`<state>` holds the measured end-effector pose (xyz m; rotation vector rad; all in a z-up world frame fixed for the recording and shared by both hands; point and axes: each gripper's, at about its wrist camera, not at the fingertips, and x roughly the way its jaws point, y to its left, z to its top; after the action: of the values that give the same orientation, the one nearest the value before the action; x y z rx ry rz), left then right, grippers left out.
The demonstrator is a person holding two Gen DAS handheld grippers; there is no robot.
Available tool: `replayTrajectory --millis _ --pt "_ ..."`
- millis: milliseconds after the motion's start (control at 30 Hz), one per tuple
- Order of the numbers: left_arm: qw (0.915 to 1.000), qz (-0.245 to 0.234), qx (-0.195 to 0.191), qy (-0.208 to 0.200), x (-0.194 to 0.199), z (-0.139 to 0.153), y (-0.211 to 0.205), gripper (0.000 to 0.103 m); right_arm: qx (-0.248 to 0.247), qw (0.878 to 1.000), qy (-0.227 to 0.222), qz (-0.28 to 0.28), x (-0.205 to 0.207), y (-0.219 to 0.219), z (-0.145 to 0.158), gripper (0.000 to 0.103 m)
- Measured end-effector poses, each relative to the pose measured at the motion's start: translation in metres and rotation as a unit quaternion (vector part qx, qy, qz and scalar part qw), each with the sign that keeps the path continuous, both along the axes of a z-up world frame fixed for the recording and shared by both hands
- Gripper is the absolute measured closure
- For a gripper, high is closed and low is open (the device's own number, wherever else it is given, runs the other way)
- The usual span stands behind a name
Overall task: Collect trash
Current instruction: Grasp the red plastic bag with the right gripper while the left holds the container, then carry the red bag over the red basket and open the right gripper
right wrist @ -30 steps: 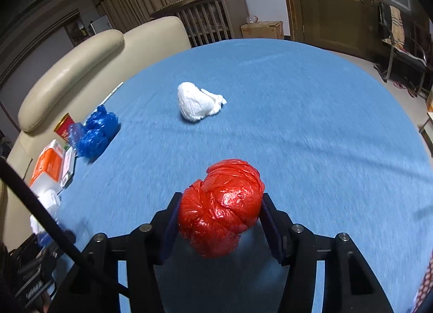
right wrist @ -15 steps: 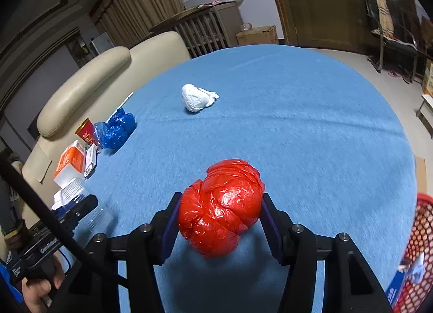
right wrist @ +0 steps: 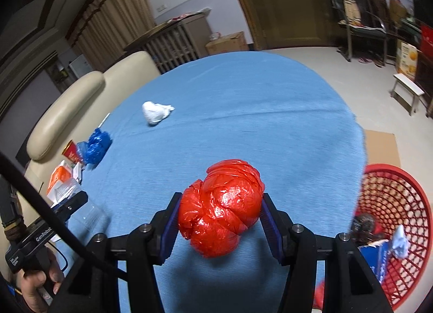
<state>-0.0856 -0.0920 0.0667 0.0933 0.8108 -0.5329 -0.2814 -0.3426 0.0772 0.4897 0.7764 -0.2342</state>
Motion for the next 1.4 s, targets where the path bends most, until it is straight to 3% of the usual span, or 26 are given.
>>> replayTrajectory --millis 433,867,1400 --pt "0.9962 -0.087 -0.002 -0.007 -0.033 0.012 -0.069 0.050 0.002 0.997 -0.015 -0.073 -0.049 -0.046 0.004 0.044" --pt "0.9834 -0.181 0.003 -0.013 -0.075 0.023 -0.140 0.050 0.002 0.985 0.002 -0.172 -0.114 -0.103 -0.008 0.044" --pt "0.9720 -0.234 0.021 -0.015 -0.105 0.021 -0.179 0.050 0.025 0.974 0.033 -0.221 -0.146 -0.134 -0.035 0.043"
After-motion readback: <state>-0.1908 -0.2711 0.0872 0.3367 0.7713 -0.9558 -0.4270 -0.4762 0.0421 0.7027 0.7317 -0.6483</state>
